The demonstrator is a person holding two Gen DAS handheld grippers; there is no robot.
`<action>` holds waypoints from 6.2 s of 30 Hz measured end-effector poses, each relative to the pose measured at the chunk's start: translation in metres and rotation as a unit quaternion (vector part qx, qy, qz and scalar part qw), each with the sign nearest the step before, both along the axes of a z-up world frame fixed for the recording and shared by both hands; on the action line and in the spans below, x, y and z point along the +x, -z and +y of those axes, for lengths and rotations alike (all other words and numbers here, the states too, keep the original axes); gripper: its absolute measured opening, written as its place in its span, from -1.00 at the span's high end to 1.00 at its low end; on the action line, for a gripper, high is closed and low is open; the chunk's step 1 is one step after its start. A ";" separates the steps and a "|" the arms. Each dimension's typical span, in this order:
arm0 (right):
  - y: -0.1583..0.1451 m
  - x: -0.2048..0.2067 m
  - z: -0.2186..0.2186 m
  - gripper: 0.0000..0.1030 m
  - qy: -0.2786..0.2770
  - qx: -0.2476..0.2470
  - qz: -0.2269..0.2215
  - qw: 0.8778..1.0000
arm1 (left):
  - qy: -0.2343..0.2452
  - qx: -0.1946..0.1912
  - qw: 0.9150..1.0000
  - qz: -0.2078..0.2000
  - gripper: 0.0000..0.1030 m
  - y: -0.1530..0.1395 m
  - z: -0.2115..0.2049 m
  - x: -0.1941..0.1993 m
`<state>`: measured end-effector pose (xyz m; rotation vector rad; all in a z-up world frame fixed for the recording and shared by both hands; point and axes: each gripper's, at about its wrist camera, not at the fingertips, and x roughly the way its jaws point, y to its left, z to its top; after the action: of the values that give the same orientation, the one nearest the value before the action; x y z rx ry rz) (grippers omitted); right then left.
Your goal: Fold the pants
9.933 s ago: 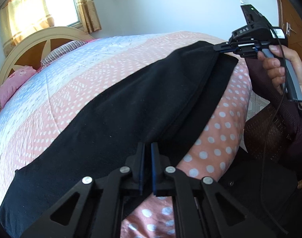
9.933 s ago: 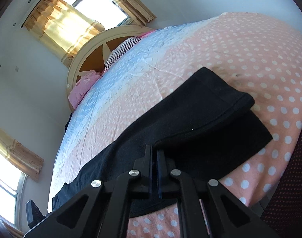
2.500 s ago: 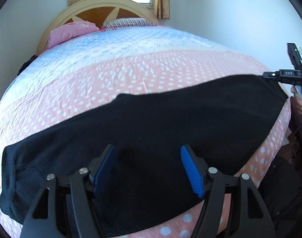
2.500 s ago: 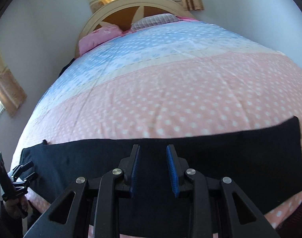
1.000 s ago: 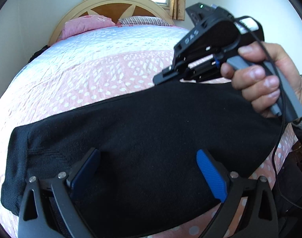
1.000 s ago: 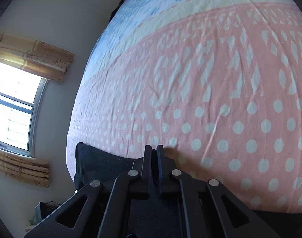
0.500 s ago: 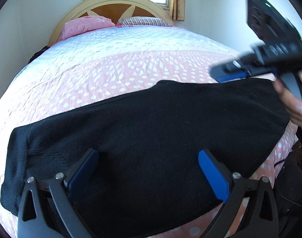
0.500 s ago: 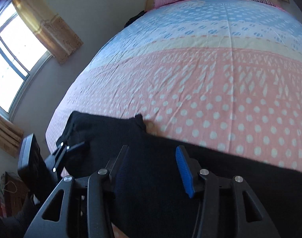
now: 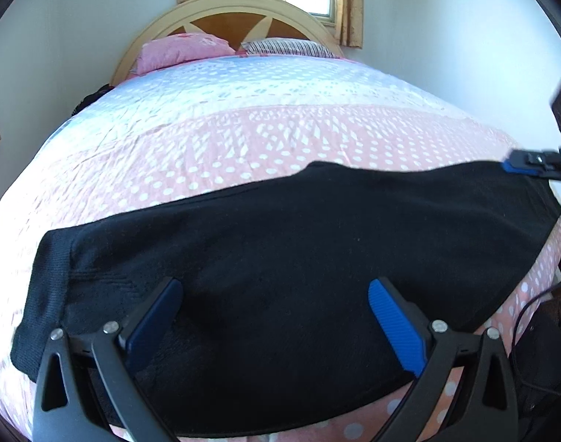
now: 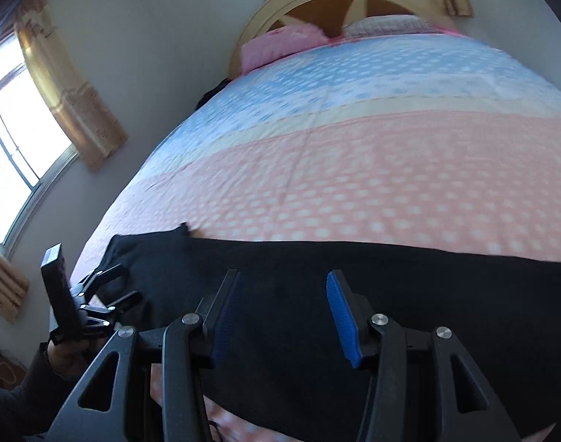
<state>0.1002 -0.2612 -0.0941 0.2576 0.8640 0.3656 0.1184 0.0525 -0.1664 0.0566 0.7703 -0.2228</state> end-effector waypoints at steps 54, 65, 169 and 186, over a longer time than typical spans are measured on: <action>-0.052 -0.102 -0.243 0.76 0.215 0.076 -0.059 0.972 | 0.027 -0.055 0.998 -0.004 -1.00 -0.032 -0.074 -0.010; -0.077 -0.045 -0.075 0.76 0.043 0.033 -0.071 0.996 | 0.047 -0.072 0.996 -0.001 -1.00 -0.033 -0.075 -0.009; 0.025 -0.054 0.126 0.03 -0.257 -0.072 0.010 0.964 | -0.183 0.034 0.982 0.018 -0.35 -0.026 0.126 -0.003; 0.026 -0.032 0.181 0.28 -0.248 -0.095 0.008 0.964 | -0.186 -0.067 0.979 0.054 -0.32 0.011 0.159 -0.002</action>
<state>0.0680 -0.0804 -0.1196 -0.1408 0.9701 0.7425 0.1163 0.2115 -0.1777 -0.2286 0.8570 0.0800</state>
